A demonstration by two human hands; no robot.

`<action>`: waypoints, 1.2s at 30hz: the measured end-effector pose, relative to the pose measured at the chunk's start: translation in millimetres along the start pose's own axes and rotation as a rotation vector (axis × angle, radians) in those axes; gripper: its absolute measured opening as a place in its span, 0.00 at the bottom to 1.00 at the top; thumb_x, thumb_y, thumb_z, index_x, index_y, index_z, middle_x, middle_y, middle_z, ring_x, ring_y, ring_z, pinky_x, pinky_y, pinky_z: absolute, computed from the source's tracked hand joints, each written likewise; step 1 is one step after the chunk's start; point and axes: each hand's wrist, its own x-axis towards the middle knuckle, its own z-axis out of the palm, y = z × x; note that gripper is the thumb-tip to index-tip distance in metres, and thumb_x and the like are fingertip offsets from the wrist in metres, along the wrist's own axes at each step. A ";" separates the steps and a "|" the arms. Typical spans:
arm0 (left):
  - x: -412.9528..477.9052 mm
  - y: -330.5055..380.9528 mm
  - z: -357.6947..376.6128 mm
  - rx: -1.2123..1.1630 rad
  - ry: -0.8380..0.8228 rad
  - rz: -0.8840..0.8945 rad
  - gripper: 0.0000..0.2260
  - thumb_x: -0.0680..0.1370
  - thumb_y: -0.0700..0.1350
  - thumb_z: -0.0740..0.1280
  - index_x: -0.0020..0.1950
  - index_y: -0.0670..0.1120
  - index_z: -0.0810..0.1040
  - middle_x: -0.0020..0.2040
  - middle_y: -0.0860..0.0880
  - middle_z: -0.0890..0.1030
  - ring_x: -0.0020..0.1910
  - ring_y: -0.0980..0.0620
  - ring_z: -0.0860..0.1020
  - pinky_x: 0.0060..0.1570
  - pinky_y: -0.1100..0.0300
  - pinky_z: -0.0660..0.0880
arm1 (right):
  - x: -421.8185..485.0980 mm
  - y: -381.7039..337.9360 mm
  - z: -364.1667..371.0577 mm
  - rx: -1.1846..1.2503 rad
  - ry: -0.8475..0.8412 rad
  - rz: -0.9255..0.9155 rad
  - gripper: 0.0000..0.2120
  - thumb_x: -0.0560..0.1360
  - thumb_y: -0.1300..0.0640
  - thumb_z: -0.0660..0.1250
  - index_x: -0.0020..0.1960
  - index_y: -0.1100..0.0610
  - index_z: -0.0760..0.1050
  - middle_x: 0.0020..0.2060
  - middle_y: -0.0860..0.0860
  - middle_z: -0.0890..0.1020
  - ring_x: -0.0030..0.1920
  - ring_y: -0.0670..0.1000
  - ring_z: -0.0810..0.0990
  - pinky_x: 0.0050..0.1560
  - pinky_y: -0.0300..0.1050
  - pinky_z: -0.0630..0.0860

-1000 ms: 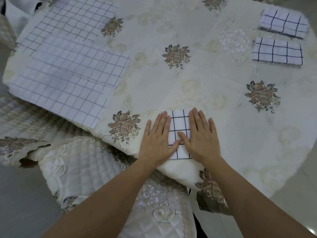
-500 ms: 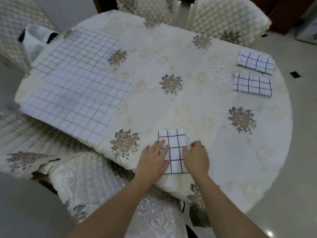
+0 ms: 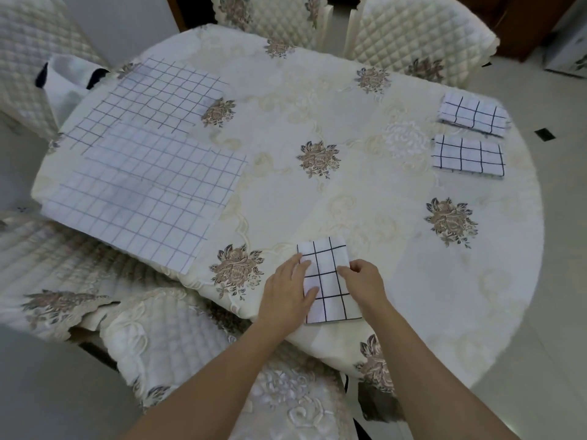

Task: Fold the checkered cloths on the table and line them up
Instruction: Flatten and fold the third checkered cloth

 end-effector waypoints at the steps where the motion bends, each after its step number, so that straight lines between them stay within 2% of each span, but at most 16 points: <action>1: 1.5 1.4 -3.6 -0.094 0.028 -0.054 0.22 0.82 0.53 0.63 0.74 0.48 0.68 0.76 0.48 0.64 0.73 0.48 0.65 0.68 0.50 0.67 | -3.2 -2.0 -2.7 0.039 -0.015 -0.010 0.12 0.77 0.56 0.66 0.37 0.55 0.68 0.32 0.50 0.71 0.34 0.51 0.69 0.37 0.45 0.66; 4: 8.9 12.1 -22.2 -0.336 0.046 -0.204 0.19 0.84 0.51 0.60 0.73 0.46 0.69 0.72 0.49 0.68 0.67 0.49 0.69 0.66 0.52 0.68 | -13.8 -11.6 -13.4 0.165 -0.044 -0.031 0.07 0.79 0.55 0.63 0.46 0.59 0.74 0.43 0.56 0.80 0.42 0.53 0.78 0.45 0.50 0.75; 6: 16.8 24.5 -40.5 -0.473 -0.015 -0.311 0.17 0.84 0.52 0.58 0.71 0.47 0.70 0.67 0.50 0.72 0.60 0.52 0.74 0.62 0.56 0.70 | -22.3 -22.3 -21.0 0.252 -0.061 -0.033 0.07 0.80 0.56 0.63 0.52 0.59 0.75 0.49 0.55 0.82 0.48 0.55 0.82 0.52 0.55 0.79; 9: 29.5 44.4 -63.4 -0.756 -0.119 -0.493 0.17 0.84 0.57 0.54 0.58 0.49 0.77 0.58 0.50 0.80 0.55 0.51 0.79 0.58 0.53 0.74 | -34.6 -37.8 -32.5 0.385 -0.094 -0.044 0.07 0.81 0.57 0.62 0.55 0.59 0.76 0.50 0.56 0.84 0.50 0.56 0.84 0.51 0.57 0.81; 12: 38.7 63.7 -80.1 -1.031 -0.203 -0.584 0.22 0.84 0.60 0.54 0.56 0.49 0.82 0.53 0.49 0.85 0.53 0.48 0.83 0.57 0.47 0.79 | -44.2 -50.3 -44.9 0.483 -0.110 -0.053 0.09 0.80 0.58 0.62 0.56 0.60 0.76 0.51 0.56 0.85 0.52 0.58 0.84 0.52 0.58 0.81; 16: 43.8 86.5 -89.8 -1.025 -0.112 -0.464 0.20 0.85 0.56 0.57 0.54 0.44 0.82 0.50 0.46 0.85 0.50 0.47 0.84 0.53 0.47 0.81 | -51.6 -55.9 -61.7 0.556 -0.102 -0.084 0.09 0.81 0.58 0.61 0.57 0.58 0.78 0.51 0.55 0.85 0.52 0.57 0.84 0.52 0.56 0.82; 18: 43.4 99.4 -89.1 -0.900 -0.011 -0.389 0.19 0.85 0.53 0.56 0.46 0.40 0.76 0.44 0.42 0.80 0.43 0.47 0.79 0.46 0.51 0.76 | -52.8 -53.4 -70.7 0.558 -0.060 -0.099 0.07 0.81 0.57 0.62 0.52 0.59 0.77 0.48 0.55 0.85 0.49 0.56 0.84 0.50 0.56 0.81; 20: 41.2 112.9 -86.5 -0.778 0.055 -0.321 0.17 0.85 0.51 0.56 0.40 0.44 0.67 0.38 0.44 0.72 0.38 0.49 0.71 0.40 0.53 0.67 | -54.2 -48.0 -79.2 0.507 0.022 -0.122 0.12 0.82 0.52 0.62 0.49 0.61 0.75 0.46 0.58 0.83 0.45 0.55 0.82 0.50 0.57 0.80; 23: 38.6 132.9 -79.1 -0.664 0.085 -0.236 0.15 0.84 0.51 0.56 0.40 0.45 0.65 0.37 0.47 0.72 0.36 0.50 0.70 0.38 0.53 0.65 | -63.0 -35.1 -93.2 0.403 0.172 -0.182 0.18 0.83 0.47 0.59 0.45 0.62 0.73 0.39 0.57 0.80 0.40 0.53 0.78 0.43 0.53 0.76; 25: 38.8 149.7 -72.0 -0.639 0.064 -0.181 0.14 0.84 0.51 0.56 0.43 0.44 0.67 0.38 0.46 0.74 0.36 0.51 0.71 0.38 0.54 0.66 | -68.8 -25.2 -105.5 0.349 0.261 -0.203 0.18 0.83 0.47 0.58 0.40 0.57 0.71 0.35 0.52 0.77 0.38 0.52 0.75 0.41 0.49 0.71; 29: 41.1 178.6 -59.4 -0.672 -0.025 -0.062 0.14 0.85 0.50 0.56 0.43 0.42 0.68 0.41 0.41 0.76 0.37 0.49 0.72 0.39 0.53 0.68 | -84.8 -8.9 -130.0 0.331 0.436 -0.186 0.16 0.83 0.49 0.59 0.38 0.54 0.69 0.34 0.49 0.75 0.37 0.51 0.74 0.40 0.48 0.69; 36: 25.0 216.4 -35.1 -0.675 -0.192 0.138 0.17 0.85 0.52 0.56 0.41 0.44 0.69 0.36 0.47 0.73 0.34 0.52 0.70 0.37 0.55 0.67 | -123.1 26.1 -154.5 0.410 0.727 -0.110 0.18 0.82 0.50 0.60 0.35 0.53 0.66 0.30 0.47 0.70 0.34 0.48 0.68 0.38 0.46 0.66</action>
